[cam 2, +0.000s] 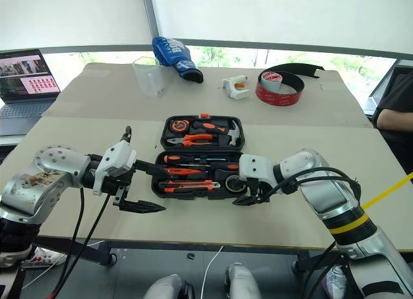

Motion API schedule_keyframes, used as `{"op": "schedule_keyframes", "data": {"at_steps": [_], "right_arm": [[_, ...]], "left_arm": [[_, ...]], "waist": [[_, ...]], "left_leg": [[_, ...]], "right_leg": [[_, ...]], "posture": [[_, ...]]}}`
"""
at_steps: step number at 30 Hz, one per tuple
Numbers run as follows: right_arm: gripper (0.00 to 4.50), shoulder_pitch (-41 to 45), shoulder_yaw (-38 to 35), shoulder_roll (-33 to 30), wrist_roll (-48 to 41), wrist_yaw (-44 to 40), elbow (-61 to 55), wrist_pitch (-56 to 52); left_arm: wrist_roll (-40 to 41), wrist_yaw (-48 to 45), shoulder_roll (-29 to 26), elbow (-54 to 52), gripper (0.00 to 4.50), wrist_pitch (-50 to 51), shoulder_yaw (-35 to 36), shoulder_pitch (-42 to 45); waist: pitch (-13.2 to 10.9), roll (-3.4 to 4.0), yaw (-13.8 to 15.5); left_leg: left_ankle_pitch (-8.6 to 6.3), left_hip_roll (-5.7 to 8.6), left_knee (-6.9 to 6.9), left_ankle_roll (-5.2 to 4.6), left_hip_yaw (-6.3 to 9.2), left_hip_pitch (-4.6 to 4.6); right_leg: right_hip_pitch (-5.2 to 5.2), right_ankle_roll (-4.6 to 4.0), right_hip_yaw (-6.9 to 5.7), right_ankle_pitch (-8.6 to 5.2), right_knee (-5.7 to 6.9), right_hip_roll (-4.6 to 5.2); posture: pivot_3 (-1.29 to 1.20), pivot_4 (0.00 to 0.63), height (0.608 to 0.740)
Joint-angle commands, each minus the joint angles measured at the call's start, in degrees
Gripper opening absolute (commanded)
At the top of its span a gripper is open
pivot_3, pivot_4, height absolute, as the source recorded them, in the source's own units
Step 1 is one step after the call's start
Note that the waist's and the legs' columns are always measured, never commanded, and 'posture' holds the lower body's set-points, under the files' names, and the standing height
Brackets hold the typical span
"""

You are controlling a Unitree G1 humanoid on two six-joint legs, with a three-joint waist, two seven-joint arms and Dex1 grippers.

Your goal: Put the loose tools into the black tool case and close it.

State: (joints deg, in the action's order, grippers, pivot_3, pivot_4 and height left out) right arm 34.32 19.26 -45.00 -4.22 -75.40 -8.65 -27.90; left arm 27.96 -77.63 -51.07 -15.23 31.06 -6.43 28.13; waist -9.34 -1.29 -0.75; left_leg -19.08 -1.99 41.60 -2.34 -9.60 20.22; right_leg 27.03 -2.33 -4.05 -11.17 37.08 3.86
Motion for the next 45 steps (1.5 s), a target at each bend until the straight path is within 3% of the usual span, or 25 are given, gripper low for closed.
{"op": "schedule_keyframes", "data": {"at_steps": [1, 4, 9, 10, 13, 17, 18, 22, 23, 28, 33, 38, 45], "right_arm": [[3.3, 1.3, -4.0, -0.6, -3.8, 0.0, -3.3, -2.2], [3.3, 1.9, -7.6, -0.1, -8.6, 1.1, -4.4, -8.0], [3.3, 2.6, -20.7, 2.8, -17.3, 9.1, -1.9, -16.8], [2.24, 2.6, -23.3, 3.2, -18.8, 10.8, -1.0, -18.8], [1.35, 1.0, -27.6, 2.7, -18.6, 14.9, 3.3, -18.0], [0.0, -1.6, -25.4, 1.6, -14.6, 16.8, 8.3, -10.9], [0.0, -2.7, -23.6, 1.3, -13.2, 15.6, 9.7, -7.7], [0.0, -1.9, -19.3, 2.9, -10.1, 14.4, 16.9, 0.0], [0.0, -1.4, -18.8, 3.3, -9.5, 14.6, 18.4, 1.3], [0.0, 2.6, -12.0, 4.2, -0.3, 14.8, 31.0, 18.1], [0.0, 5.9, -10.5, 7.2, 0.8, 12.7, 38.1, 25.6], [0.0, 4.5, -12.2, 10.7, -2.7, 11.4, 34.3, 26.4], [0.0, -1.7, -13.3, 8.4, -6.1, 5.8, 23.9, 21.8]], "left_arm": [[-0.2, 1.0, 0.2, -0.2, 4.5, -0.9, 1.1, 0.8], [-0.6, 3.5, 0.4, 1.1, 4.5, -0.3, 2.3, 0.2], [-2.9, 12.8, 1.8, 7.5, 4.5, -1.8, 9.4, -5.2], [-3.7, 14.3, 2.0, 8.9, 4.5, -2.8, 10.6, -6.6], [-5.5, 19.0, 3.0, 13.5, 3.73, -5.8, 14.6, -10.6], [-8.3, 22.3, 4.2, 18.0, 2.16, -9.1, 15.0, -11.0], [-9.4, 22.9, 4.7, 19.3, 1.92, -10.4, 14.0, -10.4], [-12.2, 22.5, 7.3, 21.9, 0.26, -13.6, 10.1, -7.7], [-12.4, 22.5, 7.7, 22.2, 0.06, -13.8, 9.8, -7.2], [-15.3, 23.1, 11.4, 26.6, 0.06, -15.8, 5.5, -3.3], [-17.3, 22.7, 14.0, 29.2, 0.06, -17.1, 3.0, -0.1], [-14.0, 17.7, 14.0, 24.1, 0.06, -12.9, 2.1, -1.4], [-9.6, 12.1, 11.2, 14.7, 0.06, -6.0, 2.8, -4.6]], "waist": [[0.0, 0.0, 0.0], [0.0, 0.0, 0.1], [0.0, 0.0, 0.0], [0.0, 0.0, 0.0], [0.0, -0.01, 0.1], [0.0, -0.02, 0.3], [0.0, -0.02, 0.4], [0.0, -0.02, 0.3], [0.0, -0.02, 0.2], [0.0, -0.02, -0.2], [0.0, -0.02, -0.3], [0.0, -0.02, -0.2], [0.0, -0.01, -0.1]], "left_leg": [[0.0, 0.0, 0.0, 0.0, 0.0, 0.0], [0.0, 0.01, 0.0, 0.0, 0.01, 0.0], [-0.01, -0.03, -0.01, -0.01, 0.03, -0.01], [-0.01, -0.04, -0.03, -0.01, 0.04, -0.01], [-0.01, -0.02, -0.08, -0.03, 0.03, 0.0], [-0.03, 0.0, -0.11, -0.06, 0.0, 0.02], [-0.03, 0.02, -0.13, -0.06, 0.0, 0.02], [-0.03, 0.06, -0.19, -0.06, -0.12, -0.03], [-0.03, 0.06, -0.2, -0.06, -0.14, -0.03], [-0.02, 0.04, -0.21, -0.05, -0.2, -0.06], [-0.01, 0.02, -0.23, -0.04, -0.29, -0.1], [-0.01, 0.02, -0.24, -0.04, -0.3, -0.04], [-0.01, 0.0, -0.33, -0.04, -0.26, -0.01]], "right_leg": [[0.0, 0.0, 0.0, 0.0, 0.0, 0.0], [0.0, -0.01, 0.0, 0.01, 0.0, 0.01], [0.0, -0.32, 0.06, 0.2, 0.0, -0.01], [0.0, -0.33, 0.05, 0.2, -0.01, -0.02], [0.0, -0.34, 0.03, 0.21, -0.04, 0.04], [0.0, -0.33, -0.02, 0.21, -0.08, 0.13], [0.0, -0.32, -0.03, 0.2, -0.08, 0.14], [0.0, -0.28, -0.02, 0.22, -0.08, 0.13], [0.0, -0.27, -0.01, 0.23, -0.08, 0.13], [0.0, -0.27, 0.01, 0.24, -0.07, 0.08], [0.01, -0.28, 0.08, 0.24, -0.05, 0.02], [0.02, -0.27, -0.03, 0.25, -0.05, 0.12], [0.08, -0.24, -0.09, 0.22, -0.06, 0.18]], "posture": [[0.0, 0.15, 0.73], [0.0, 0.15, 0.73], [0.0, 0.15, 0.73], [0.0, 0.15, 0.73], [0.0, 0.15, 0.73], [0.0, 0.15, 0.73], [0.0, 0.15, 0.73], [0.0, 0.15, 0.73], [0.0, 0.15, 0.73], [0.0, 0.15, 0.73], [0.0, 0.15, 0.73], [0.0, 0.15, 0.73], [0.0, 0.15, 0.73]]}}
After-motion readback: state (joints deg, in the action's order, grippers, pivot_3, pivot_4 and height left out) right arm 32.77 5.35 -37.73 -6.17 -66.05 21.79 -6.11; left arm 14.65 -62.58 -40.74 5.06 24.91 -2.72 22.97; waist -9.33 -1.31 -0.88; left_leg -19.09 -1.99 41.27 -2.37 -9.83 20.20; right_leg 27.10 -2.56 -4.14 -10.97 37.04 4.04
